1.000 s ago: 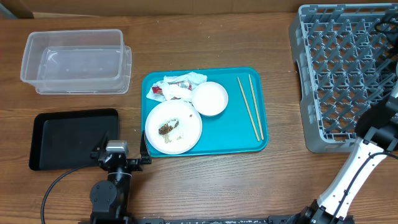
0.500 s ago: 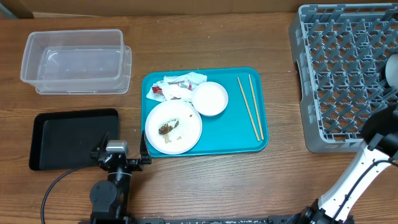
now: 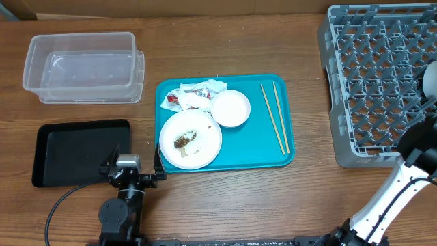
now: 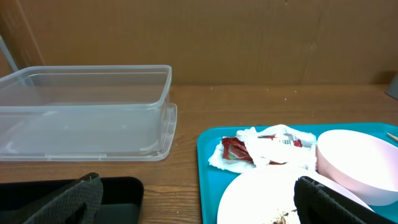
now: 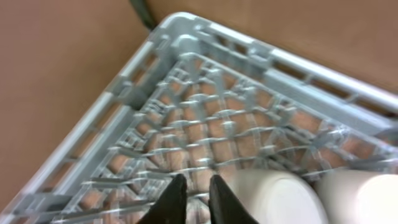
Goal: Sort waste into correct bins and load items into the dishwasher
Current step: 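Place the small white cup in the rack and release it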
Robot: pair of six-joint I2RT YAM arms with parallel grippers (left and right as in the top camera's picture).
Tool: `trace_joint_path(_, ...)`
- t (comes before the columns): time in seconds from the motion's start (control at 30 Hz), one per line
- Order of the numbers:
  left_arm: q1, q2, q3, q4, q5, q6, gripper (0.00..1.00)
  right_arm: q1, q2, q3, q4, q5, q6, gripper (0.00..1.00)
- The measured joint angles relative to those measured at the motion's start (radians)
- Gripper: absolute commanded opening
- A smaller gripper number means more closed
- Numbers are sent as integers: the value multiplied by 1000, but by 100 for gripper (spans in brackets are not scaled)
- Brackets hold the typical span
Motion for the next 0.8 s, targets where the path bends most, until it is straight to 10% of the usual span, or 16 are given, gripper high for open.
trace_joint_path(0.8, 0, 0, 0, 0, 0, 0, 100, -64, -2, -192, -113, -34, 45, 4)
